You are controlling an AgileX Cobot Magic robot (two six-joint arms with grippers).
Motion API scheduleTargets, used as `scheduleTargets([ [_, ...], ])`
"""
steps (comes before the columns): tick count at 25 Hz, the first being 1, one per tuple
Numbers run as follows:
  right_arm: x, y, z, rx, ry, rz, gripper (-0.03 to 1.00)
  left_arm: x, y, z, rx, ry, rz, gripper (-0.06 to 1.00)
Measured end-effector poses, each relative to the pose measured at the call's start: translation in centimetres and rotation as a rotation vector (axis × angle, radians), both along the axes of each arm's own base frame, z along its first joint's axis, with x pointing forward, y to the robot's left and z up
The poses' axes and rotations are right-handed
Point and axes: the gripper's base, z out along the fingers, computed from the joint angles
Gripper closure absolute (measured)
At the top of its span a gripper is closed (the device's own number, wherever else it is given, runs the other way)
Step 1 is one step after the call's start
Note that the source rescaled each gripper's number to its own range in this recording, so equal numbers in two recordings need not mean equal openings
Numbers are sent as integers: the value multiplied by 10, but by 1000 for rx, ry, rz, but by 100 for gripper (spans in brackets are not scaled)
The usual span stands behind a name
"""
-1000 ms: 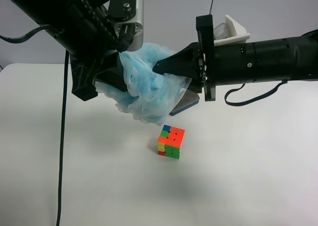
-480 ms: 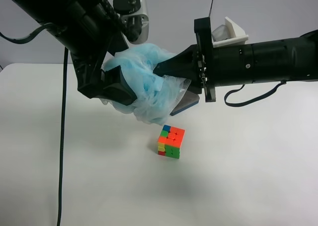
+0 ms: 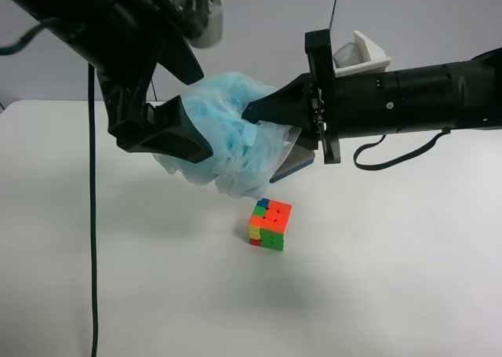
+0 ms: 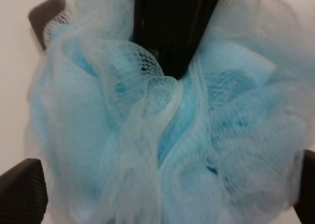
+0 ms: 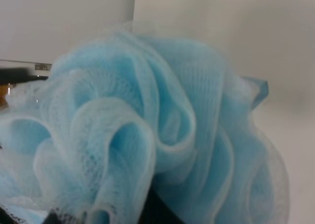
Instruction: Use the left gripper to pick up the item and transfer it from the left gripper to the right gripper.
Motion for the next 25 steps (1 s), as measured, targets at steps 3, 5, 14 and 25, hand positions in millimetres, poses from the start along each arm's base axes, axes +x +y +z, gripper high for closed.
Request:
scheduleTargets([
  [3, 0, 0, 0, -1, 0, -1, 95, -12, 11, 18, -38, -21, 41, -5],
  [5, 0, 0, 0, -3, 0, -4, 95, -22, 21, 29, -49, -14, 82, -5],
  [14, 1, -1, -1, -14, -1, -14, 95, -72, 66, 65, -116, 60, 255, -5],
  [25, 1, -1, -2, -19, -3, -10, 95, -145, 133, 31, -203, 72, 429, -5],
])
